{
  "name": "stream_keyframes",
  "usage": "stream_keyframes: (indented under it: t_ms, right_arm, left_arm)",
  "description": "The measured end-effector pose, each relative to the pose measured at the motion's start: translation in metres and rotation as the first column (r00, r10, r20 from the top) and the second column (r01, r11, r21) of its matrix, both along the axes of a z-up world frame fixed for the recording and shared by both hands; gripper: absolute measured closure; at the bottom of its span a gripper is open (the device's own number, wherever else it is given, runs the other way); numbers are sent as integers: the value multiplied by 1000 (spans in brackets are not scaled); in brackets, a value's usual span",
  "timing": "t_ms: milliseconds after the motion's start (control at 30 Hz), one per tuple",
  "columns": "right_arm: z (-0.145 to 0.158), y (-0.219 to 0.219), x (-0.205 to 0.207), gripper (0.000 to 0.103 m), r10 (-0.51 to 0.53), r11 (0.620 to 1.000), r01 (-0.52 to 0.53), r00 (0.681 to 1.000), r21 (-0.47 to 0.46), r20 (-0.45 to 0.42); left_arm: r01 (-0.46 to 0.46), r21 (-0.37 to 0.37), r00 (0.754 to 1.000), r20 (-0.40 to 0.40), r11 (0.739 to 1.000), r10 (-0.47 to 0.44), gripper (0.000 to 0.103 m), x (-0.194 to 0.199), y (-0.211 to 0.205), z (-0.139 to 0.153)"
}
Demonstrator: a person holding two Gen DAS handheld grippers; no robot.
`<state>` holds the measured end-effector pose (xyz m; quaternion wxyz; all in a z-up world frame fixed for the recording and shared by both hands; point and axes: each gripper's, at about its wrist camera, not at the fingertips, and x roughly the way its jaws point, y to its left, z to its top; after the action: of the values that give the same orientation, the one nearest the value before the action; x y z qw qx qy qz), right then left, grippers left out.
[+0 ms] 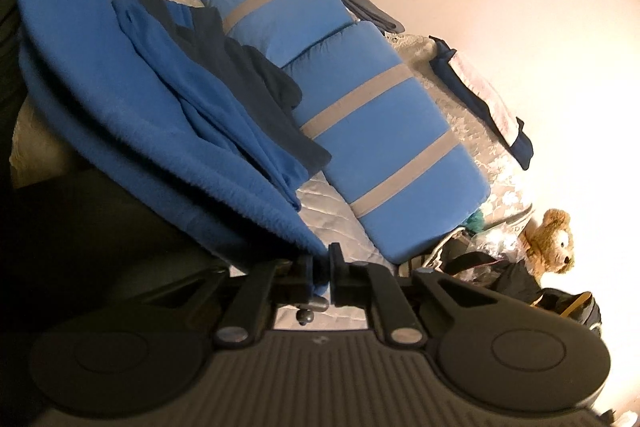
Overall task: Fold clothes
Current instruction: 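Lift the held fleece edge up with both grippers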
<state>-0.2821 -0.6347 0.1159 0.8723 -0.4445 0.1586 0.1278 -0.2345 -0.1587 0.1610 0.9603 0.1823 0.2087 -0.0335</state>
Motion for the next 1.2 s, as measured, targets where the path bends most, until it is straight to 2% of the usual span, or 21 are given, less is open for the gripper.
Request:
stream_keyframes:
  t_ms: [133, 267, 433, 567, 733, 1200]
  right_arm:
    - [5, -3, 0, 96, 18, 999, -17, 1000, -51, 23]
    - [4, -3, 1, 95, 35, 992, -28, 998, -127, 55]
    - [6, -3, 3, 95, 52, 984, -37, 995, -173, 85]
    - [5, -5, 3, 96, 80, 974, -56, 992, -219, 100]
    - [13, -9, 1, 97, 91, 974, -65, 989, -217, 114]
    - [31, -18, -24, 98, 84, 979, -47, 980, -198, 180]
  left_arm:
    - [5, 111, 1000, 6, 994, -6, 93, -2, -7, 4]
    - [13, 217, 1000, 14, 976, -17, 93, -2, -14, 3]
    - [43, 377, 998, 27, 925, -58, 93, -5, -27, 0]
    - [64, 467, 995, 35, 882, -91, 93, -8, -34, -2]
    - [69, 519, 993, 49, 852, -110, 94, -13, -37, 0]
    - [28, 517, 991, 100, 856, -93, 94, -32, -39, 13]
